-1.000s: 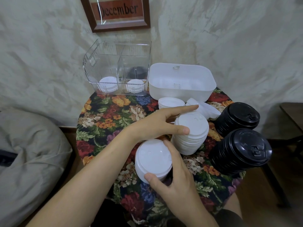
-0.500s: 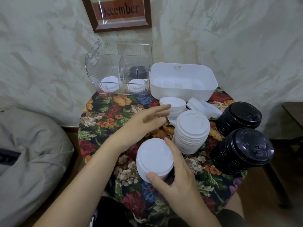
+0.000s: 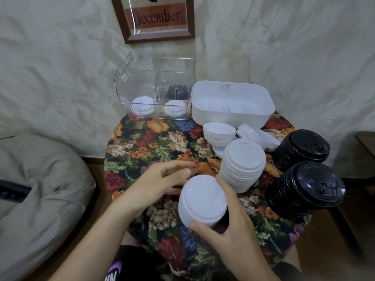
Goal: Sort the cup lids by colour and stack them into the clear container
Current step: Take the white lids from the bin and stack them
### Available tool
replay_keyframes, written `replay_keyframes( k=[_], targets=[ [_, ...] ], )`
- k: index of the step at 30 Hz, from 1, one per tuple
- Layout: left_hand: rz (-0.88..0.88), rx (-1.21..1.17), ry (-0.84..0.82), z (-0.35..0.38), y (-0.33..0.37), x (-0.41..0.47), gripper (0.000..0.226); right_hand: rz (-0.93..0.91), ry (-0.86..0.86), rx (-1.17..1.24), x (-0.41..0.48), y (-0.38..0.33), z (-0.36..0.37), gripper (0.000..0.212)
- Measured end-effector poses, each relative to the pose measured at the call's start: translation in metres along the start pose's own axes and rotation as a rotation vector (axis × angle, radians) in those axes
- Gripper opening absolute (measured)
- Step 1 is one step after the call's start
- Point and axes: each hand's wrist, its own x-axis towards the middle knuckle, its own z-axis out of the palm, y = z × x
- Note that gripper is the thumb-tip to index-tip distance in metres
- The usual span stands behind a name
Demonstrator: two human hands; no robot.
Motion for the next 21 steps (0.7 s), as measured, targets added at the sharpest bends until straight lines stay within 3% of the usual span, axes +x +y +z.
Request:
replay_keyframes(
  k=[2, 4, 6, 8, 11, 15, 21],
  targets=[
    [0.139, 0.165, 0.123, -0.004, -0.003, 0.026, 0.039, 0.004, 0.004, -0.01, -0.001, 0.0, 0.0, 0.094],
    [0.335, 0.55, 0.242, -0.005, -0.007, 0.058, 0.054, -0.004, -0.001, -0.035, -0.001, -0.001, 0.001, 0.094],
    [0.502, 0.884, 0.26, -0.001, -0.009, 0.089, 0.068, -0.016, -0.005, -0.062, -0.001, -0.003, 0.0, 0.093],
    [0.596, 1.04, 0.208, 0.005, -0.009, 0.115, 0.073, -0.021, -0.004, -0.076, 0.0, -0.004, 0.0, 0.092],
    [0.718, 1.11, 0.139, 0.014, -0.009, 0.136, 0.059, -0.025, 0.005, -0.089, 0.0, -0.002, 0.001, 0.094],
    [0.794, 1.134, 0.191, 0.01, -0.006, 0.136, 0.03, -0.021, 0.011, -0.087, 0.001, 0.001, 0.002, 0.097],
    [0.786, 1.238, 0.349, -0.029, -0.017, 0.111, 0.029, -0.032, 0.021, -0.096, 0.001, 0.002, 0.003, 0.097]
  ],
)
